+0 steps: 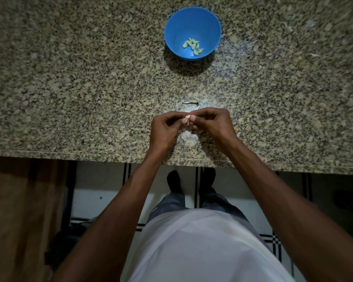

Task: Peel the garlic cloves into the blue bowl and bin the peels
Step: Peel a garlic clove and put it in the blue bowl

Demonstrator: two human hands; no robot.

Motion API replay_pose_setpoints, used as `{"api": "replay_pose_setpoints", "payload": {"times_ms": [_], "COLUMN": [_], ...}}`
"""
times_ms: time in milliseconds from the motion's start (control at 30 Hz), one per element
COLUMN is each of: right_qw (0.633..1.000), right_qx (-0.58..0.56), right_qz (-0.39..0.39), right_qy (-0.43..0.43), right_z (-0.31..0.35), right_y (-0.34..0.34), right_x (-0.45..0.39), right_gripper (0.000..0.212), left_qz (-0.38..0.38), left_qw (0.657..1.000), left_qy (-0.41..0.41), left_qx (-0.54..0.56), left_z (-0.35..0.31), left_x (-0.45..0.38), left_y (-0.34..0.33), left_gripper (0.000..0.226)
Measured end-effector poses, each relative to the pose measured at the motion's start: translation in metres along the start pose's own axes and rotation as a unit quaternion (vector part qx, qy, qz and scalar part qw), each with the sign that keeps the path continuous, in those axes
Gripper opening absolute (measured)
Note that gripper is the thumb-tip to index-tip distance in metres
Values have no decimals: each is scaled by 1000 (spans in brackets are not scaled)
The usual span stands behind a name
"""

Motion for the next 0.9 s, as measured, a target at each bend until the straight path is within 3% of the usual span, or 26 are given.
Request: {"api": "replay_pose_setpoints", "payload": {"times_ms": [100, 233, 333, 567, 767, 900], "right_qw": [1000, 999, 999, 999, 997, 993], "right_qx": [-3, -16, -16, -25, 10, -1], "right_qz": [-8, -12, -11, -20, -74, -106], "right_qy": [-12, -29, -39, -30, -10, -41], "right_z": [-4, -7, -8, -5, -7, -15], "right_y": [0, -2, -6, -14, -10, -11], "right_x": [-2, -1, 0, 5, 2, 2], "right_gripper": [18, 18, 20, 21, 20, 17], "left_qz": [-4, -41, -34, -61, -90, -103], "left_qw": [999, 995, 999, 982, 985, 986], "left_qy": [-16, -24, 0, 84, 50, 37], "left_qx": [-51, -86, -7, 159, 136, 125], "left_z": [-3, 1, 7, 28, 25, 23], "left_x": [-1, 1, 3, 3, 2, -1], "left_y": [-1, 8, 7, -2, -3, -5], "left_gripper": [17, 34, 23, 22, 17, 18]}}
Point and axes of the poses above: each hand's wrist, its own x-axis away from the middle knuckle, its own y-axis out of the back of the hand, z = x × y, the point moved 9 cm from there along -x, towards the middle knuckle, and after that the axes turned 4 degrees about -z, right-handed, at the moved point
